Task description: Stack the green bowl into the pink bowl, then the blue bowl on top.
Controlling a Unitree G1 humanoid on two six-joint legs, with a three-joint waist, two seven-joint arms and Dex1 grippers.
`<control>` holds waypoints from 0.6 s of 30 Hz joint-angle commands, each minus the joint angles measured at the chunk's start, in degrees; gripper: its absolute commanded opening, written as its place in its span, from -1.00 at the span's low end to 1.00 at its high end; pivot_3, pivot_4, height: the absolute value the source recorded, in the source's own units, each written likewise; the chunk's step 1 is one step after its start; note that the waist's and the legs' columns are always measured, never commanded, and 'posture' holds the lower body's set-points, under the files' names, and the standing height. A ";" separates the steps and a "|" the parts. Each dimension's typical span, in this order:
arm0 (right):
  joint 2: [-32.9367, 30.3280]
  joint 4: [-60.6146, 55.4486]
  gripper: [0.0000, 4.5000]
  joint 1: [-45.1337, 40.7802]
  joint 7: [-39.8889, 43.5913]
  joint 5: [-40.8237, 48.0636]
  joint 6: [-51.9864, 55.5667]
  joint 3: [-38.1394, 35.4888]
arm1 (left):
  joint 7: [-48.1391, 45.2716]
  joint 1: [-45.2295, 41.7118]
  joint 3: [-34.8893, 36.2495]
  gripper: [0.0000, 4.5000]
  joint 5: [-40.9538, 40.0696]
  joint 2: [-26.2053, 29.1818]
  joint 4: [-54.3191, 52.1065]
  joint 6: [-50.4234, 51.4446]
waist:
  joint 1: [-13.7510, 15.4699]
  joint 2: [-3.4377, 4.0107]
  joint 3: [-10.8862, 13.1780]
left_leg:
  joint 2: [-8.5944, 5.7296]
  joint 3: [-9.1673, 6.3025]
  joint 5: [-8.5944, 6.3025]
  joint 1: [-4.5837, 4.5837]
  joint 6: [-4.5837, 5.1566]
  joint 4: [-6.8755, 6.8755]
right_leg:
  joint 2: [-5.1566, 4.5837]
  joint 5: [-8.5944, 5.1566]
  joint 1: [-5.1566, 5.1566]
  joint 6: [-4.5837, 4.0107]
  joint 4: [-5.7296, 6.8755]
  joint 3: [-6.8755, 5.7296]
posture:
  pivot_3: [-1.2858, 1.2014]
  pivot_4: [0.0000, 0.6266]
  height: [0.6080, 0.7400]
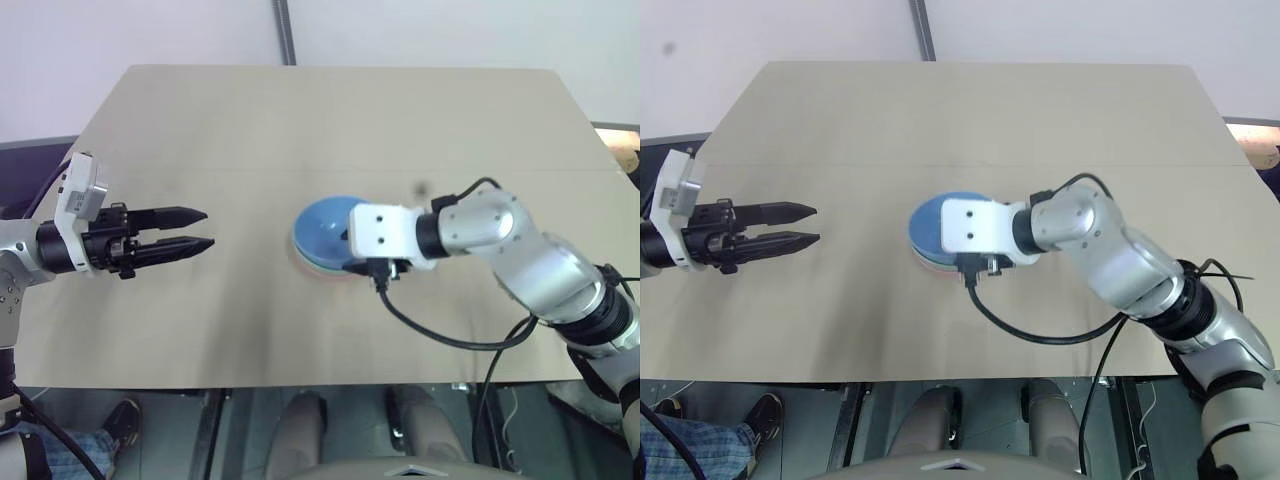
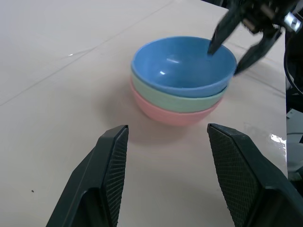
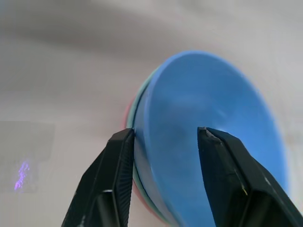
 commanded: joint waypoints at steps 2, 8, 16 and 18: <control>-3.44 -3.14 0.04 -1.49 4.07 7.00 3.38 -9.19 | -0.29 -0.33 1.26 0.26 -0.20 1.17 -0.45 -0.52 | 0.11 0.00 0.00 | 0.00 0.00 0.00 -0.01 0.00 0.00 | -0.01 0.00 0.02 0.00 -0.03 0.00 | 0.03 -0.52 1.00; -9.99 1.70 0.04 3.37 10.35 18.71 6.26 -21.29 | -0.32 1.35 2.50 0.26 -0.52 1.02 -1.11 -0.64 | 0.13 -0.01 -0.01 | -0.01 0.01 0.00 -0.01 0.01 0.00 | -0.03 0.00 0.04 0.00 -0.07 -0.01 | 0.03 -0.52 1.00; -17.66 17.73 0.04 22.06 22.15 21.33 -16.31 -37.00 | -0.09 4.48 5.07 0.26 -1.28 1.33 -2.99 0.38 | 0.42 0.00 0.00 | -0.04 0.04 -0.01 0.02 0.01 0.00 | -0.07 0.00 0.13 0.01 -0.13 0.00 | 0.03 -0.52 1.00; -19.86 23.15 0.04 23.43 25.78 23.71 -17.21 -39.49 | 0.28 5.14 5.87 0.26 -1.33 1.32 -3.39 0.54 | 0.33 0.01 0.00 | -0.06 0.09 -0.01 0.03 0.01 0.01 | -0.09 0.00 0.13 0.02 -0.13 0.03 | 0.03 -0.52 1.00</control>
